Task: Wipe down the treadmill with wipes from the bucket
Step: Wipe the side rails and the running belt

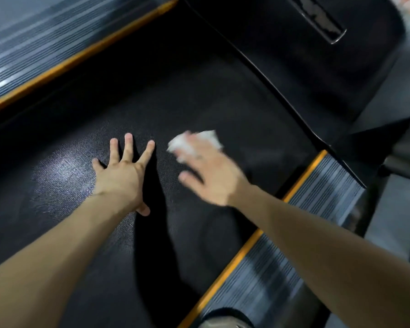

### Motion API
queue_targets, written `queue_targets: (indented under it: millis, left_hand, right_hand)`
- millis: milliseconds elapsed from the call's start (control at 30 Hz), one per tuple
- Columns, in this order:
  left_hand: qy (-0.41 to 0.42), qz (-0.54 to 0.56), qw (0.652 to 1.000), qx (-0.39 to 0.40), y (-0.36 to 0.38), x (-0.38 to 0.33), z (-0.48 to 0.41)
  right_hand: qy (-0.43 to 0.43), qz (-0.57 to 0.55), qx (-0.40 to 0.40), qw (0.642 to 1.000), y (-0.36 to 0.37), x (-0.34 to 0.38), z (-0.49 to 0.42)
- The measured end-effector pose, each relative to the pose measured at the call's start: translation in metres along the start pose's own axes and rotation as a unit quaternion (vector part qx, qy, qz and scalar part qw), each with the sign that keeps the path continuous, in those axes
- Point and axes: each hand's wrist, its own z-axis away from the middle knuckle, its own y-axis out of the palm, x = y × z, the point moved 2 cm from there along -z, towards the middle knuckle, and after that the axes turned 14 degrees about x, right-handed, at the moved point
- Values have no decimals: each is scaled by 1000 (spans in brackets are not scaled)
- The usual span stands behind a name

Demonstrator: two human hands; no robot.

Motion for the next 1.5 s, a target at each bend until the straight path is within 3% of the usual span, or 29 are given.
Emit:
queue_targets:
  millis: [33,67,100,167,233,300,333,400,433,467,500,567,633,700,767,867,900,933,967,1033,1133,1200,1233,1267,1300,1367,1400,1433,1500]
  left_hand:
    - [2,2,1000,-2,0,1,-1]
    - [6,1,1000,-3,0,2,-1]
    - [9,0,1000,-3,0,3,0]
    - [8,-3,1000,-4,-2,2,1]
    - [2,-6,1000,-3,-2,0,2]
    - [-2,-9,1000,-1,-3,-1,1]
    - [-2,-7,1000,2,-2,-1,1]
    - [-4,0,1000,1,-1,0,0]
    - [-5,1,1000,-2,0,0,-1]
    - [-5,2,1000,-4,-1,0,-1]
    - [-3,2,1000,-2,-1,0,0]
    - [-3,5,1000,-1,-1,0,0]
    - [-4,9,1000,3,-1,0,1]
    - [-8,9,1000,1,-2,0,1]
    - [-11,8,1000,3,-2,-2,2]
    - [-22,8,1000,5,-3,-5,3]
    - [-22,9,1000,4,-3,-5,3]
    - [-20,9,1000,4,-3,-4,3]
    - [-17,10,1000,2,-3,-3,4]
    - [-12,9,1000,-6,-2,-1,3]
    - [-8,11,1000,-9,-2,-2,3]
    - [-13,15,1000,-12,-2,-3,3]
    - [-15,15,1000,-13,-1,-4,2]
    - [-15,14,1000,-15,-1,-3,1]
    - [-14,13,1000,-17,0,-3,1]
    - [-12,13,1000,-22,1,-2,-1]
    - [-11,11,1000,-25,2,-1,-1]
    - [-9,11,1000,-27,2,0,-2]
    - [-3,9,999,-33,4,2,-3]
  right_hand:
    - [-75,27,66,995,4,15,-5]
    - [-94,48,79,991,3,14,-9]
    - [-48,34,56,997,4,-1,-12]
    - [176,-38,-36,983,-10,-50,-15]
    - [405,-89,-77,907,-30,-96,-8]
    - [476,-145,-71,865,-41,-100,-18]
    - [433,-142,-81,886,-41,-86,-30]
    - [188,-60,-50,979,-29,-45,-50]
    - [52,-17,4,999,-17,-25,-52]
    - [-25,12,50,998,-11,-12,-50]
    - [-42,19,55,997,-10,-16,-49]
    - [120,-41,-26,992,-21,-56,-44]
    - [341,-74,-65,935,-38,-105,-25]
    - [448,-108,-38,886,-49,-130,-13]
    - [423,-88,-28,901,-44,-112,-24]
    - [169,-25,12,985,-19,-49,-56]
    - [80,-8,39,996,-12,-34,-61]
    - [40,5,49,998,-8,-30,-60]
    - [52,-2,31,998,-10,-33,-52]
    - [216,-52,-44,974,-11,-64,-14]
    - [461,-114,-131,870,-12,-111,74]
    - [557,-172,-132,802,-8,-110,89]
    - [571,-179,-138,789,-5,-98,79]
    - [550,-160,-150,806,-3,-81,61]
    - [479,-131,-154,854,1,-60,41]
    - [235,-73,-87,965,17,-11,14]
    - [154,-49,-34,986,24,10,17]
    - [121,-40,-7,992,28,17,27]
    - [236,-52,-52,969,31,-1,57]
